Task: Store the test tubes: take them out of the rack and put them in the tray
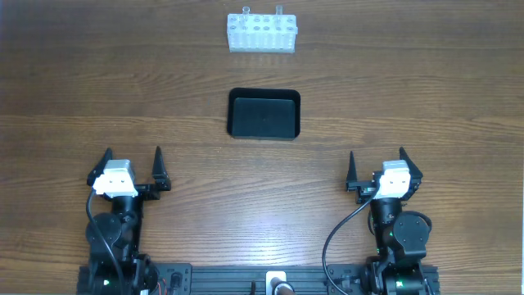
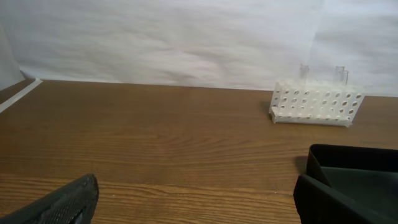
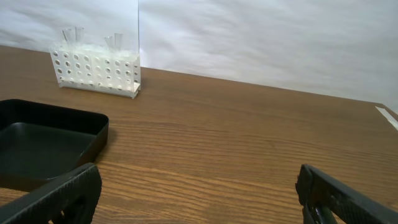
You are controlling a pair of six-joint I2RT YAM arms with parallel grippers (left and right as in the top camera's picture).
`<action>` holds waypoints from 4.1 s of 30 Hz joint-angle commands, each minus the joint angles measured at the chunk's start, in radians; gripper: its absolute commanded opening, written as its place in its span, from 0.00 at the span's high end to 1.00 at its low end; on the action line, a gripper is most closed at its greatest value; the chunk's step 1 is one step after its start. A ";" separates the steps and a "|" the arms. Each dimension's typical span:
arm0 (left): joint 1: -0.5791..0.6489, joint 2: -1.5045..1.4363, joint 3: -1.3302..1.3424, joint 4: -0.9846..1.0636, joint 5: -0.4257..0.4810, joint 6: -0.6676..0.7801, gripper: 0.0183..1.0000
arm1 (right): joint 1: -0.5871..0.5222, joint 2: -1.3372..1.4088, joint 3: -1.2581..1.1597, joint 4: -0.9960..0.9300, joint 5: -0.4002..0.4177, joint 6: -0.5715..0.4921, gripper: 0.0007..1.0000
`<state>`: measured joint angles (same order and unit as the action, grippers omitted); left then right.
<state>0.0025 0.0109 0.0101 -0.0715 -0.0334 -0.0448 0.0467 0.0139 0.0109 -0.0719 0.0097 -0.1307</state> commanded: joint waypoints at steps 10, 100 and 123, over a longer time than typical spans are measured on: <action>0.009 0.013 -0.002 0.000 0.011 0.011 0.00 | -0.007 -0.009 -0.005 -0.003 0.009 0.002 0.01; -0.376 2.250 1.841 -0.097 -0.036 -0.160 0.03 | -0.007 -0.009 -0.005 -0.003 0.009 0.002 0.01; -0.364 2.294 1.850 -0.084 -0.040 -0.160 0.08 | -0.007 -0.009 -0.005 -0.003 0.009 0.002 0.01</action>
<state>-0.3683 2.2738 1.8366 -0.1654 -0.0605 -0.2241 0.0463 0.0139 0.0109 -0.0719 0.0097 -0.1310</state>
